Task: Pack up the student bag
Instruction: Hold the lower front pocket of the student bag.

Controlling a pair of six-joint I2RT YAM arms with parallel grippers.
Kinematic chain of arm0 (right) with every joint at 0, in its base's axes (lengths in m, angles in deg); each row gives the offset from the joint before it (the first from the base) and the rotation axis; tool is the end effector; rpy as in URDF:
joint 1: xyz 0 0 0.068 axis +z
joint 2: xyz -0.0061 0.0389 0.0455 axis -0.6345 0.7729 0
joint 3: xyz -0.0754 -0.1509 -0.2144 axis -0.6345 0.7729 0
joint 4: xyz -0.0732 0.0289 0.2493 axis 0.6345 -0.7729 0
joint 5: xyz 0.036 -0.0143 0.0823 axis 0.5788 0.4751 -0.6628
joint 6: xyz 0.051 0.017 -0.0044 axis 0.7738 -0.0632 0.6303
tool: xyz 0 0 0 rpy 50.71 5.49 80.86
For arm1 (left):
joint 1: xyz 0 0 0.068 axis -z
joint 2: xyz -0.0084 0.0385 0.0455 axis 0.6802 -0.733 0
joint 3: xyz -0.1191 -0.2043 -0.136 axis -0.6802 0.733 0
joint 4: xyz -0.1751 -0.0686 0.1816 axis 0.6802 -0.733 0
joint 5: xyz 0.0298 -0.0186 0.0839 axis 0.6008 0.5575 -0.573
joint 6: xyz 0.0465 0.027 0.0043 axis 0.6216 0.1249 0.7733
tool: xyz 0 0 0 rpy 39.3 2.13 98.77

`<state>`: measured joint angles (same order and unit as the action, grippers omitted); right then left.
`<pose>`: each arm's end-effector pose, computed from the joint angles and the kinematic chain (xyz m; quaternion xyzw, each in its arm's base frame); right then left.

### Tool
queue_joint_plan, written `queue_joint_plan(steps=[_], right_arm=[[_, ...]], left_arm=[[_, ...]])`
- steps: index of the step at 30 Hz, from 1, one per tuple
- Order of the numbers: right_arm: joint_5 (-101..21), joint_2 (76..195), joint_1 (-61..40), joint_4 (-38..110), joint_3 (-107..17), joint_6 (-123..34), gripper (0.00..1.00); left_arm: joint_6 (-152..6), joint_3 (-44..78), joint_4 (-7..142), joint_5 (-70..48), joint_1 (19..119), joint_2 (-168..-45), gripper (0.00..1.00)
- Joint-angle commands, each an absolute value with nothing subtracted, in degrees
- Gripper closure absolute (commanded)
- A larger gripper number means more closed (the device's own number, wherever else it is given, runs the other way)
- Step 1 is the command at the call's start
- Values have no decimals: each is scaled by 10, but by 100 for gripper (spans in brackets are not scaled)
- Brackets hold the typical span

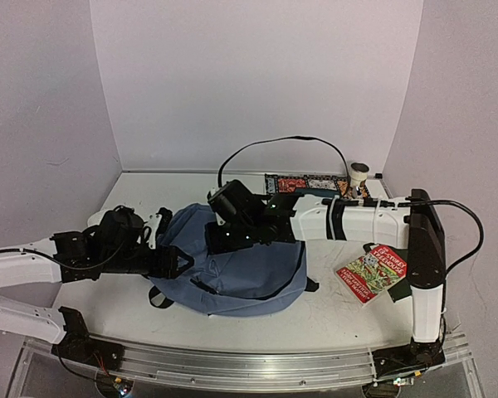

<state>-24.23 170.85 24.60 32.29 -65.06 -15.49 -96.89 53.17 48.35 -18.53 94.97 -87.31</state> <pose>0.2184 0.4356 0.2724 -0.1646 0.8259 0.3706 0.3917 0.1296 -0.1673 0.2383 0.1317 0.8855 -0.3132 0.3168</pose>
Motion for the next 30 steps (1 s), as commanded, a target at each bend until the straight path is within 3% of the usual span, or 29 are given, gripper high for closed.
queue_joint_plan(steps=[1, 21, 27, 30], right_arm=[[-253, 1696, 247, 354, -689, -140, 100], [-278, 1693, 248, 383, -680, -114, 100], [-275, 1693, 247, 385, -679, -115, 100], [-264, 1689, 247, 386, -676, -118, 100]], left_arm=[[-952, 531, 563, -250, 966, -903, 40], [-876, 515, 685, -235, 981, -1016, 39], [-873, 518, 696, -232, 982, -1044, 64], [-874, 523, 693, -222, 982, -1037, 86]])
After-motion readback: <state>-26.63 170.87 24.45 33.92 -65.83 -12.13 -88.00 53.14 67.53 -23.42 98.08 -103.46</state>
